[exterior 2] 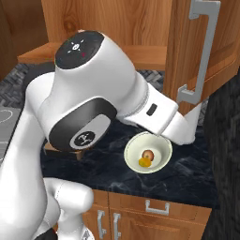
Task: Open the cabinet. Pick the apple and mango from the cabinet and place them into the bowl. Then close the cabinet.
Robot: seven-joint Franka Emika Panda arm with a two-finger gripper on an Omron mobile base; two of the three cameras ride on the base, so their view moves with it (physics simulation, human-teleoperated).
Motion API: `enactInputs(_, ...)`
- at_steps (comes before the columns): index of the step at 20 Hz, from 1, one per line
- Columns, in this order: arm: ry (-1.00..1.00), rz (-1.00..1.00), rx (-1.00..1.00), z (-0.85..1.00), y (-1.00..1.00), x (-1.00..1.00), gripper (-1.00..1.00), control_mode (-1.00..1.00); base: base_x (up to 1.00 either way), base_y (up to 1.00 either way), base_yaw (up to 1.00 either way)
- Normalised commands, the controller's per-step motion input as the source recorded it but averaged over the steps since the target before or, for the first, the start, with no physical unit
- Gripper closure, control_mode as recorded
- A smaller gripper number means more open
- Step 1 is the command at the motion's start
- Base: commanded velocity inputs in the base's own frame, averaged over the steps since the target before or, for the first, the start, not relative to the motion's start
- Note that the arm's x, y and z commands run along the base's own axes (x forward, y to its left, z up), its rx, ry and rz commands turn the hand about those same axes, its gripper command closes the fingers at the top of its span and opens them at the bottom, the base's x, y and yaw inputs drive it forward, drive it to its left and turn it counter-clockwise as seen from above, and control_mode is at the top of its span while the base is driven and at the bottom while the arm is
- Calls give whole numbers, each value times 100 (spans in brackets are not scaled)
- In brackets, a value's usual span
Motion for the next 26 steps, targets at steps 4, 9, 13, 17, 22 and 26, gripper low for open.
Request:
enactInputs(4,-24,0,0,0,-9,4,-100,-100,0,0,0)
enactInputs(9,-22,0,0,0,0,5,-100,-100,0,0,0)
enactInputs(13,-21,0,0,-8,0,12,-100,-100,0,0,0)
enactInputs(17,-15,0,0,-11,0,16,-100,-100,0,0,0)
enactInputs(22,-3,0,0,-12,0,29,-100,-100,0,0,0)
enactInputs(26,0,3,0,-4,-6,33,-100,-100,0,0,0)
